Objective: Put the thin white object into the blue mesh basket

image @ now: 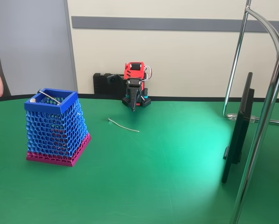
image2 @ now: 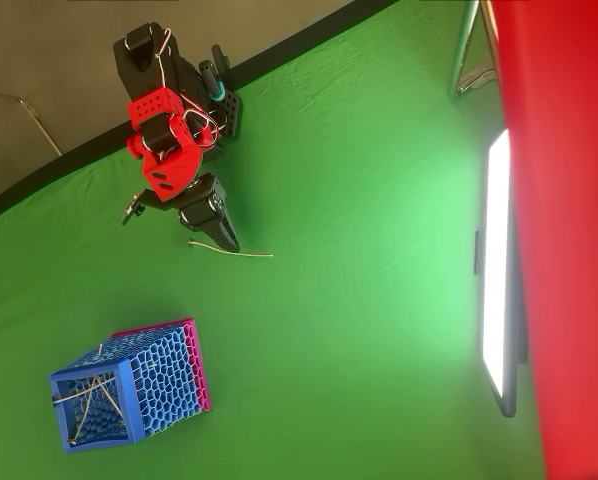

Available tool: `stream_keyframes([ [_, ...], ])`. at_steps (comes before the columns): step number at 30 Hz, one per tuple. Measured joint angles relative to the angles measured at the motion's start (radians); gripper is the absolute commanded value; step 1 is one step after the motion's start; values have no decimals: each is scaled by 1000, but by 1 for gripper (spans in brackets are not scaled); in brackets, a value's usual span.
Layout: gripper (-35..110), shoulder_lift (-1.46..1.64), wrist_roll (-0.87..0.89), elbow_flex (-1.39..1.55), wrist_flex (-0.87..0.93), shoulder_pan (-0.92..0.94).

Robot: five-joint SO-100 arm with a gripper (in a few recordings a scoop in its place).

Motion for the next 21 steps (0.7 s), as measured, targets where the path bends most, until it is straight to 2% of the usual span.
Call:
stream_keyframes([
  [15, 1, -127, 83, -15, -69, 51],
  [21, 1, -282, 186, -147, 5, 69],
])
